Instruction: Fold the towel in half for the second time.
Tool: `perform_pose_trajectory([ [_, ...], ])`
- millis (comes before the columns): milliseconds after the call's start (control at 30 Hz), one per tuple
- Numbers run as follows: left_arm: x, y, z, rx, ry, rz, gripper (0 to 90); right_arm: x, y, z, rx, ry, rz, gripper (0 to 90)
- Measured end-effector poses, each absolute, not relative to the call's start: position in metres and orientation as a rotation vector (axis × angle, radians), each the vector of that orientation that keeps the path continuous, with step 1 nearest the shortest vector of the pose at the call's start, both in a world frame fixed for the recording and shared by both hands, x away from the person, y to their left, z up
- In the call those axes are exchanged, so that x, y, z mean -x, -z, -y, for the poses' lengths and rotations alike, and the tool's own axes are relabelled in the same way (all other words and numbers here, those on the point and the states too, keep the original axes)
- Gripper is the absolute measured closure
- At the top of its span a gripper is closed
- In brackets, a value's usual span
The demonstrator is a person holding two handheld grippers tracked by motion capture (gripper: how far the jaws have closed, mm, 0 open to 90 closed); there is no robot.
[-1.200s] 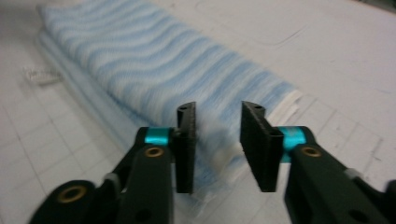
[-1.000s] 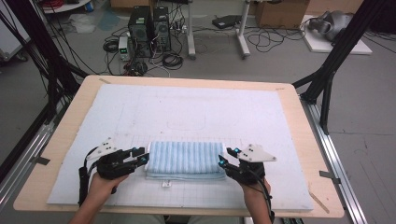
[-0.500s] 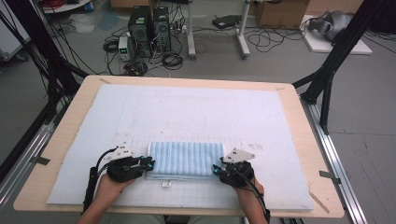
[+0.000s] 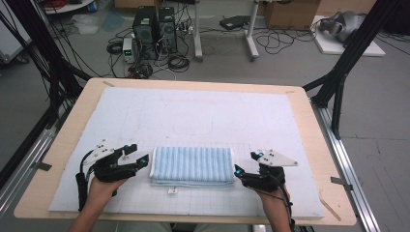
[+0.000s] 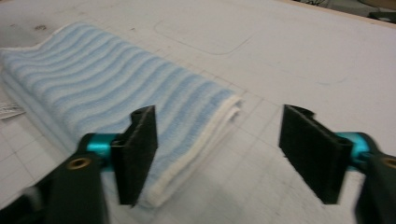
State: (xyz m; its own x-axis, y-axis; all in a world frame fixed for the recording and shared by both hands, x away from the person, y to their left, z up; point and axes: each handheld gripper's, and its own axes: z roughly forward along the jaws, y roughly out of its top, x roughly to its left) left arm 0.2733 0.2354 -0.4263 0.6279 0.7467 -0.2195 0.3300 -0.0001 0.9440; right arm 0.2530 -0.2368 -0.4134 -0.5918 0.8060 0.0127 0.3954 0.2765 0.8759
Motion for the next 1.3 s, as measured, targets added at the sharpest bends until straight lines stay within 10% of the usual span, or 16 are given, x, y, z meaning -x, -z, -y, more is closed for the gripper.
perform_pose_trajectory([
  [1300,-0.263,0.411,-0.274,-1.552,-0.497,-0.894,21.5,-0.241,0.406,0.280,-1.149,-1.243,-1.976,11.0],
])
